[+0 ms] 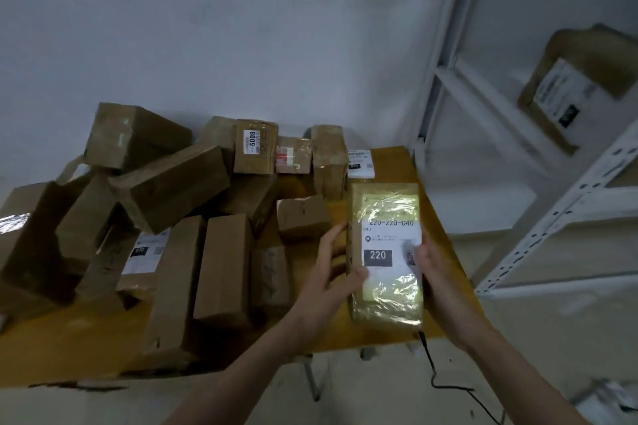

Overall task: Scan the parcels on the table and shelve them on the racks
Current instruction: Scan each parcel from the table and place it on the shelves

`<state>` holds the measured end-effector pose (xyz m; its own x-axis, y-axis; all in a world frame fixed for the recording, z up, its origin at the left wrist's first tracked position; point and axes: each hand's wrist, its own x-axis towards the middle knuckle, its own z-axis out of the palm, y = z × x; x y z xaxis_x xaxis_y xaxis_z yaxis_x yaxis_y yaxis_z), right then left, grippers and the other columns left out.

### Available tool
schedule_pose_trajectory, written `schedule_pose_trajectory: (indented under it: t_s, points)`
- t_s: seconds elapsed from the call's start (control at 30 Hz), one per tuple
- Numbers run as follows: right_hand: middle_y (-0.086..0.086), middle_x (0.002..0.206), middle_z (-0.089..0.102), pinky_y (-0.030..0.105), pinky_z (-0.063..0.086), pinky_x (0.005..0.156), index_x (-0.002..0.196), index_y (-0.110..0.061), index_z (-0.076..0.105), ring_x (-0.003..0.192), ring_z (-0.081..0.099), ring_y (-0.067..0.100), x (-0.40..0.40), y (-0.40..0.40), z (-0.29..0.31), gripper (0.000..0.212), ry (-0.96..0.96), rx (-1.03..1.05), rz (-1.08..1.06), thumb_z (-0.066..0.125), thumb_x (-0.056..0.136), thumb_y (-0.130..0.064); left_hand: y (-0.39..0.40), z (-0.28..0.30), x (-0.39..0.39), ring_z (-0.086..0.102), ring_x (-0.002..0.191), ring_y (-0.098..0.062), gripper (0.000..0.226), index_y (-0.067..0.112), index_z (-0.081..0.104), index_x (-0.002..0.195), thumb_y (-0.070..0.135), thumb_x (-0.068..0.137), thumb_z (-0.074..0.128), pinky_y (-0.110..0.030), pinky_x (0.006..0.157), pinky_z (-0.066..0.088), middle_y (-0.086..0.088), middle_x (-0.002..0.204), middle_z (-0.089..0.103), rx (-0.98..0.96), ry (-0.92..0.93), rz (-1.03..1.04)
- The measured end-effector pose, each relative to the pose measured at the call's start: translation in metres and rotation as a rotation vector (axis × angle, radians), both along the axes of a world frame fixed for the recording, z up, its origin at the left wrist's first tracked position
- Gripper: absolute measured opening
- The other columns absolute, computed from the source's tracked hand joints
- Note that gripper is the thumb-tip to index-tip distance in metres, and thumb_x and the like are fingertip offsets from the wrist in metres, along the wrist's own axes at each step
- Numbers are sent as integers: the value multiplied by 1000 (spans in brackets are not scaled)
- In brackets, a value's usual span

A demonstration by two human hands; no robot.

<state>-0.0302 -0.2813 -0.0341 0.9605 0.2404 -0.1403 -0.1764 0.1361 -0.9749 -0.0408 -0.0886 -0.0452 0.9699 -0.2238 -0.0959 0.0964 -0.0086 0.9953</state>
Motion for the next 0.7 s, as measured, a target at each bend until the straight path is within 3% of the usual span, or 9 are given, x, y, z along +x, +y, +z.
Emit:
schedule_pose_trajectory:
  t_s: [0.1, 0.23, 0.37, 0.47, 0.53, 0.63, 0.7]
  points:
    - [-15, 135, 55, 35, 53, 92, 143, -45, 29, 120, 57, 8, -28, -20, 28, 64, -187, -113, -63, 57, 87, -44, -29, 17, -8, 56, 106, 10, 60, 63, 28, 126, 26, 93, 61, -19, 78, 54, 21, 126, 48, -36, 0, -64]
    - [-8, 134, 57, 46, 50, 96, 142, -42, 34, 121, 57, 16, -51, -60, 45, 62, -205, -143, -191, 59, 86, -39, -69, 38, -17, 58, 100, 12, 57, 58, 25, 127, 25, 93, 57, -19, 77, 54, 20, 121, 50, -57, -9, -190]
    - [1, 128, 62, 54, 49, 94, 138, -38, 43, 114, 62, 25, -76, -102, 58, 54, -179, -94, -336, 57, 86, -34, -120, 51, -18, 59, 106, 5, 55, 62, 25, 125, 38, 91, 61, -23, 83, 54, 11, 129, 48, -44, -35, -314]
    - [3, 128, 62, 56, 47, 96, 136, -36, 46, 114, 62, 27, -92, -137, 67, 55, -172, -98, -429, 61, 84, -42, -162, 59, -16, 56, 102, 15, 52, 56, 26, 128, 33, 94, 58, -15, 80, 52, 13, 129, 49, -37, -71, -389]
    - [3, 128, 63, 55, 48, 94, 137, -36, 45, 113, 63, 27, -101, -161, 73, 58, -168, -99, -482, 61, 82, -45, -193, 64, -15, 58, 105, 10, 52, 56, 28, 130, 39, 92, 59, -21, 84, 53, 13, 129, 51, -34, -86, -440]
    - [4, 125, 64, 53, 50, 91, 136, -35, 46, 110, 64, 29, -113, -205, 83, 46, -151, -80, -552, 59, 92, -35, -244, 74, -15, 60, 109, -1, 57, 56, 31, 131, 54, 82, 61, -37, 92, 54, 15, 126, 55, -40, -96, -489]
    - [6, 121, 66, 51, 53, 87, 133, -33, 49, 106, 66, 30, -120, -237, 91, 41, -127, -64, -594, 53, 93, -29, -281, 80, -15, 57, 112, -4, 54, 52, 33, 132, 49, 86, 61, -39, 94, 53, 16, 125, 54, -29, -124, -512]
